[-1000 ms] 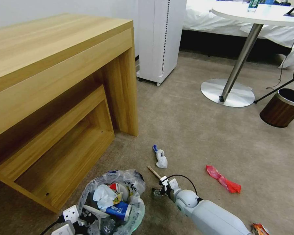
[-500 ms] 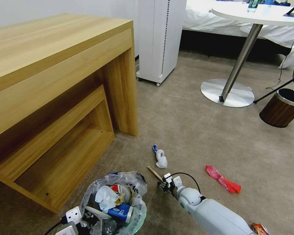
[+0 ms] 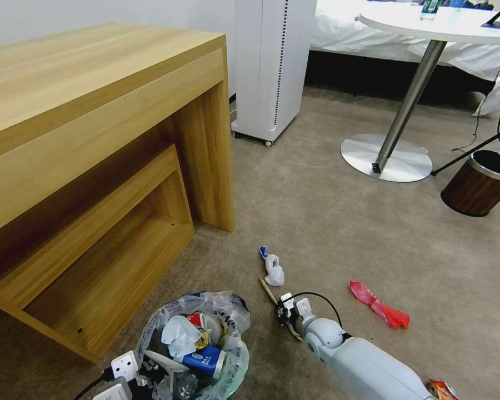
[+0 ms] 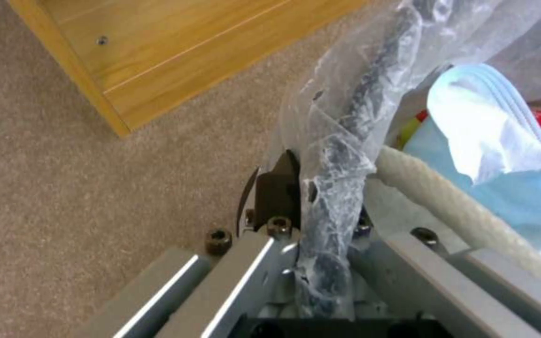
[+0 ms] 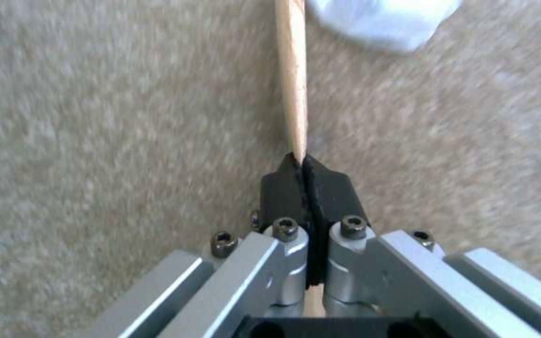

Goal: Pick up the trash bin and place the garbage on the floor into it.

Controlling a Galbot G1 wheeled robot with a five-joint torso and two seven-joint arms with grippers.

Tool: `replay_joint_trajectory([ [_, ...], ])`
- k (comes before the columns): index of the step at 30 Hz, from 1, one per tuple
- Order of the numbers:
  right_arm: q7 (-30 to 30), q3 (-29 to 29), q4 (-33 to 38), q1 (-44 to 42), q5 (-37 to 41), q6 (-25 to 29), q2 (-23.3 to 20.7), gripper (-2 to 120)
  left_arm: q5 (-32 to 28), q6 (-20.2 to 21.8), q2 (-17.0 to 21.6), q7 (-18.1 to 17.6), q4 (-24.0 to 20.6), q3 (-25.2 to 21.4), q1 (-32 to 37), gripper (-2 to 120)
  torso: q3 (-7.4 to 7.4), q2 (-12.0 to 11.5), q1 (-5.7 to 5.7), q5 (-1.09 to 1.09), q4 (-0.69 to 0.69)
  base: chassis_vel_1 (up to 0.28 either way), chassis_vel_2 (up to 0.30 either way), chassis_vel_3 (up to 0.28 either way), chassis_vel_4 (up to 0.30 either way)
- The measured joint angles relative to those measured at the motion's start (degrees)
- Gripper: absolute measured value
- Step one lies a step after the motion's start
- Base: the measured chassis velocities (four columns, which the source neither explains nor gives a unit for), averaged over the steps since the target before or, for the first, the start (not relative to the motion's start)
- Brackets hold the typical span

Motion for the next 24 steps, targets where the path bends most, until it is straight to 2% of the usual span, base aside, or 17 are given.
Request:
replay_joint_trajectory([
  [6,-0.90,3.38,6.55,-1.57,0.59,1.00,-3.04,0,-1.04,0.21,0.08,0.02,-0.44,-0.21,-0.25,0,0.00,0.00,0.00,0.00,0.00,0.000,0.000,0.000,0.000],
  [9,-3.29,6.68,12.49,-2.91,0.54,3.56,-5.82,0,-1.47,0.34,-0.28,0.02,-0.42,-0.07,-0.75,0,0.00,0.00,0.00,0.00,0.00,0.000,0.000,0.000,0.000],
  [10,-3.29,6.68,12.49,-2.91,0.54,3.56,-5.82,0,-1.47,0.34,-0.28,0.02,-0.42,-0.07,-0.75,0,0.00,0.00,0.00,0.00,0.00,0.000,0.000,0.000,0.000],
  [12,-8.03,8.79,16.02,-3.42,-0.17,8.73,-7.65,0,-1.95,0.63,-0.40,-0.03,-0.16,0.03,-1.17,0,0.00,0.00,0.00,0.00,0.00,0.000,0.000,0.000,0.000],
  [14,-9.53,9.14,16.60,-3.45,-0.24,10.20,-7.99,0,-2.12,0.72,-0.40,-0.05,-0.12,0.03,-1.28,0,0.00,0.00,0.00,0.00,0.00,0.000,0.000,0.000,0.000],
  [16,-16.14,10.28,19.66,-3.33,-0.08,16.77,-9.60,0,-3.23,1.25,-0.36,-0.29,0.01,0.05,-1.76,0,0.00,0.00,0.00,0.01,0.00,0.000,0.000,0.000,0.000],
  [17,-21.10,10.74,23.91,-2.63,1.09,20.83,-11.34,0,-4.18,1.83,-0.17,-0.51,0.17,0.05,-2.18,0,0.00,0.00,0.00,0.00,0.00,0.000,0.000,0.000,0.000],
  [18,-21.10,10.74,23.91,-2.63,1.09,20.83,-11.34,0,-4.18,1.83,-0.17,-0.51,0.17,0.05,-2.18,0,0.00,0.00,0.00,0.00,0.00,0.000,0.000,0.000,0.000],
  [21,-25.99,10.33,32.82,0.27,7.04,23.34,-14.19,0,-5.55,3.15,0.01,-1.19,0.31,0.26,-2.53,0,-0.01,0.00,0.00,0.00,0.00,0.000,0.000,0.000,0.000],
  [22,-25.99,10.33,32.82,0.27,7.04,23.34,-14.19,0,-5.55,3.15,0.01,-1.19,0.31,0.26,-2.53,0,-0.01,0.00,0.00,0.00,0.00,0.000,0.000,0.000,0.000],
  [24,-27.35,7.55,39.79,4.09,13.22,23.18,-16.04,0,-5.84,3.78,-0.10,-1.35,0.44,0.77,-2.66,0,-0.01,0.00,0.00,-0.02,0.01,0.000,0.000,0.000,0.000],
])
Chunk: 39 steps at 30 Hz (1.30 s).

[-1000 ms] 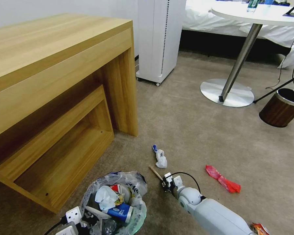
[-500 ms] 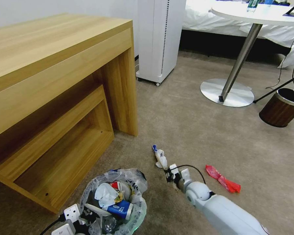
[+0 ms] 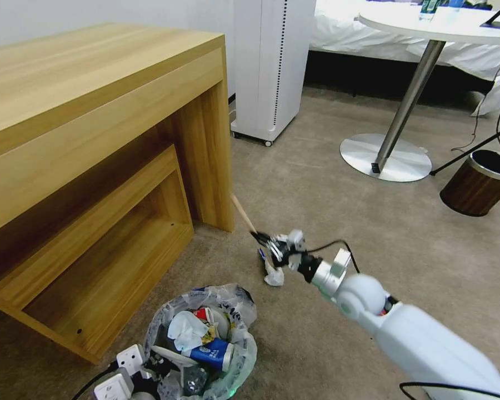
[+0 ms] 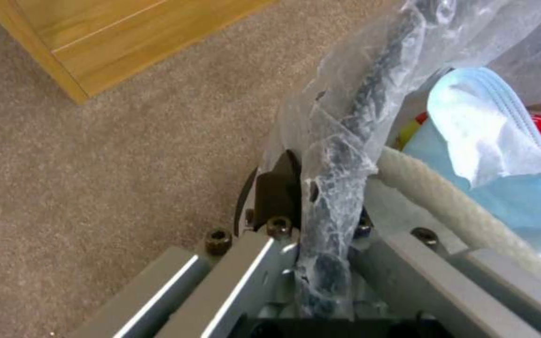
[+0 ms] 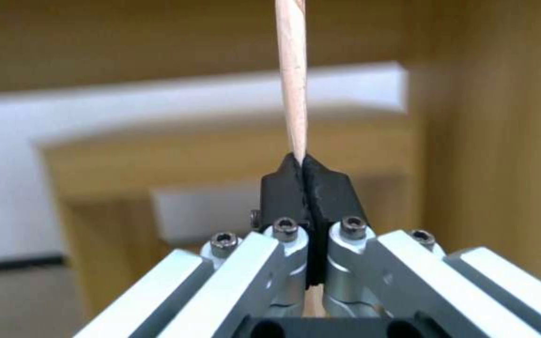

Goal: Pick up the trash bin and place the garbage on the floor into it.

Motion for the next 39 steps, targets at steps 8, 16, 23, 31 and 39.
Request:
replay_joint_trajectory([
  [8,3.50,-11.32,5.49,3.99,4.66,-2.78,0.35,0,1.24,0.13,-1.02,-0.12,0.18,0.81,-0.40,0,0.00,0.00,0.00,0.03,-0.01,0.000,0.000,0.000,0.000],
  [16,4.93,-22.58,2.58,4.48,2.91,-3.72,3.17,0,1.75,0.14,-1.75,-0.05,0.40,0.80,-0.44,0,0.00,0.00,0.00,0.01,0.00,0.000,0.000,0.000,0.000],
  [23,6.88,-31.01,0.09,3.89,-1.60,-3.46,5.14,0,2.15,0.00,-2.47,-0.14,0.55,0.65,-0.49,0,0.00,0.00,0.00,0.01,0.00,0.000,0.000,0.000,0.000],
  [31,6.67,-33.77,-9.57,3.96,-11.48,2.10,8.04,0,3.03,-0.10,-3.40,-0.14,0.84,1.42,-0.31,0,0.00,0.00,0.00,0.02,0.00,0.000,0.000,0.000,0.000],
  [39,6.61,-36.37,-14.55,3.99,-14.78,3.77,9.97,0,2.00,-0.11,-2.76,-0.85,0.84,0.98,-0.66,0,0.00,0.00,0.00,0.01,0.00,0.000,0.000,0.000,0.000],
])
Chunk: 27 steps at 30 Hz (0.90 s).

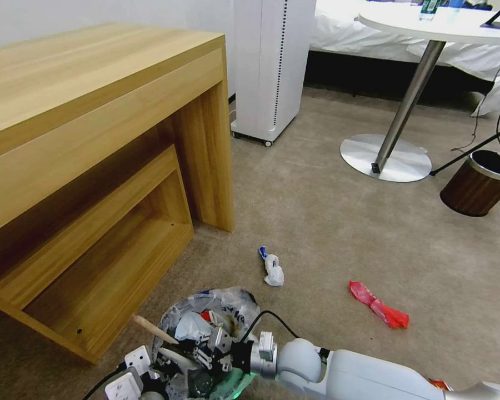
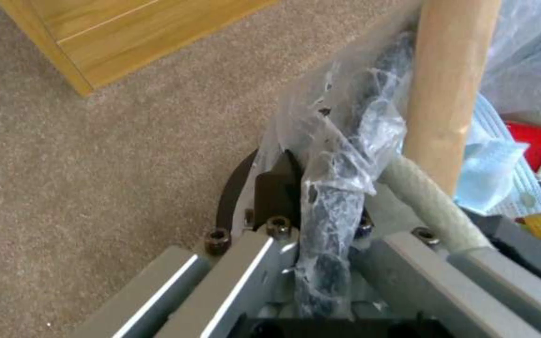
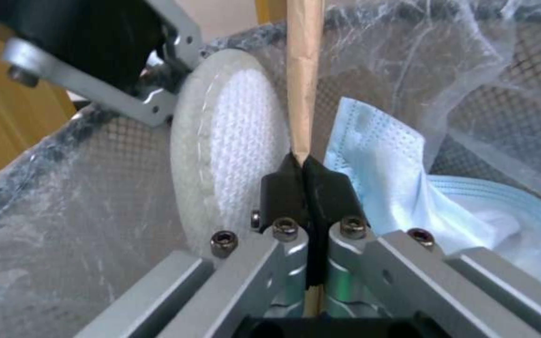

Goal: Pick up the trash bin and place the garbage on the floor into it.

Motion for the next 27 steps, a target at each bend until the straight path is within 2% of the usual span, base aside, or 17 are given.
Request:
replay_joint_trajectory([
  [6,1.40,-0.60,1.16,0.44,1.12,-1.09,-0.95,0,0.00,0.00,0.03,-0.48,0.01,0.36,0.01,0,0.00,0.00,0.00,0.00,0.00,0.000,0.000,0.000,0.000],
  [9,-0.03,-0.43,2.62,0.90,2.49,-2.77,-1.55,0,0.37,0.04,-0.21,-0.54,0.21,0.74,0.07,0,0.00,0.00,0.00,0.00,0.00,0.000,0.000,0.000,0.000],
  [10,-0.90,-0.18,3.32,1.03,3.29,-3.63,-1.75,7,0.44,0.07,-0.25,-0.54,0.26,0.82,0.08,0,0.00,0.00,0.00,0.00,0.00,0.000,0.000,0.000,0.000],
  [12,-1.51,0.00,3.74,1.13,3.77,-4.16,-1.87,10,0.49,0.07,-0.28,-0.54,0.28,0.83,0.08,0,0.00,0.00,0.00,0.00,0.00,0.000,0.000,0.000,0.000],
  [14,-3.17,0.56,5.01,1.61,5.29,-6.07,-2.22,22,1.00,0.10,-0.47,-0.59,0.42,0.83,0.14,0,0.00,0.00,0.00,0.00,0.00,0.000,0.000,0.000,0.000],
  [15,-3.17,0.56,5.01,1.61,5.29,-6.07,-2.22,22,1.00,0.10,-0.47,-0.59,0.42,0.83,0.14,0,0.00,0.00,0.00,0.00,0.00,0.000,0.000,0.000,0.000],
  [16,-3.28,0.65,5.41,1.87,5.69,-6.55,-2.28,27,1.31,0.10,-0.62,-0.60,0.42,0.91,0.23,0,0.00,0.00,0.00,0.01,0.00,0.000,0.000,0.000,0.000],
  [18,-3.10,0.64,5.67,2.29,6.23,-6.78,-2.35,36,1.89,0.11,-0.88,-0.61,0.42,1.10,0.38,0,0.00,0.00,0.00,0.01,0.00,0.000,0.000,0.000,0.000],
  [19,-3.10,0.64,5.67,2.29,6.23,-6.78,-2.35,36,1.89,0.11,-0.88,-0.61,0.42,1.10,0.38,0,0.00,0.00,0.00,0.01,0.00,0.000,0.000,0.000,0.000],
  [23,-3.03,0.61,5.80,2.96,6.82,-6.93,-2.44,55,2.64,0.09,-1.31,-0.62,0.57,1.50,0.58,0,0.00,0.00,0.00,0.00,0.00,0.000,0.000,0.000,0.000],
  [24,-3.03,0.61,5.80,2.96,6.82,-6.93,-2.44,55,2.64,0.09,-1.31,-0.62,0.57,1.50,0.58,0,0.00,0.00,0.00,0.00,0.00,0.000,0.000,0.000,0.000],
  [26,-3.15,0.79,5.83,3.18,7.20,-6.92,-2.45,65,2.71,0.08,-1.39,-0.62,0.61,1.56,0.61,0,0.01,0.00,0.00,0.01,0.00,0.000,0.000,0.000,0.000],
  [27,-3.15,0.79,5.83,3.18,7.20,-6.92,-2.45,65,2.71,0.08,-1.39,-0.62,0.61,1.56,0.61,0,0.01,0.00,0.00,0.01,0.00,0.000,0.000,0.000,0.000],
])
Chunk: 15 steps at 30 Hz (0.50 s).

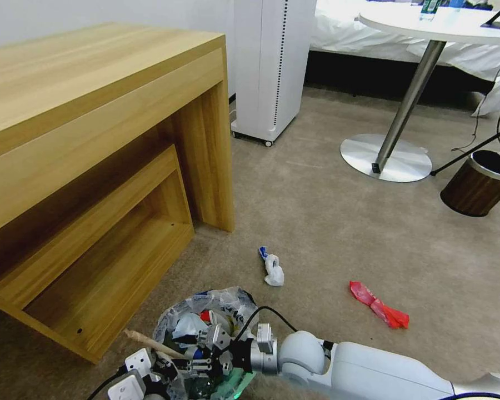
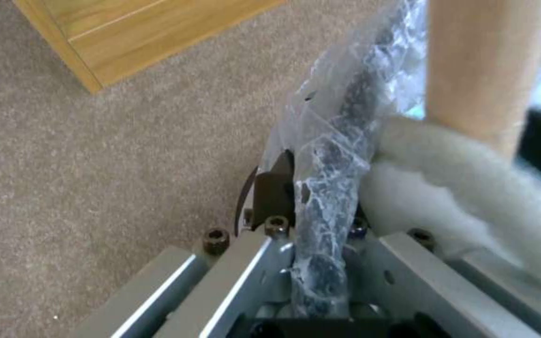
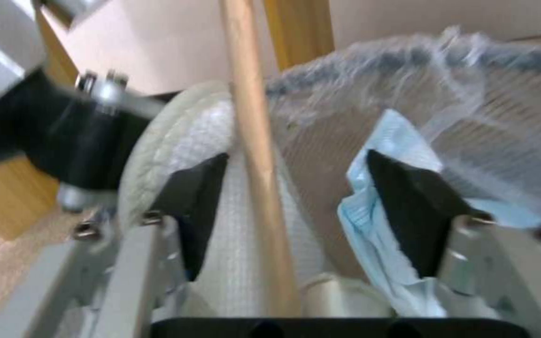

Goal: Pick up the trash bin and place the garbage on the floor into it.

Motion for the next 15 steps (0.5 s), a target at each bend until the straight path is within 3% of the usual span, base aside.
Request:
replay_joint_trajectory([
  [8,-2.42,4.20,6.90,3.22,7.10,-0.01,-1.02,97,-0.12,0.13,0.78,1.62,-0.21,-0.17,0.23,0,0.00,0.00,0.00,0.00,-0.01,0.000,0.000,0.000,0.000],
  [15,-0.64,5.05,7.54,2.29,7.40,-0.54,-2.22,100,1.48,0.02,0.04,1.76,-0.09,0.66,0.74,0,0.00,0.00,0.00,0.00,0.00,0.000,0.000,0.000,0.000],
])
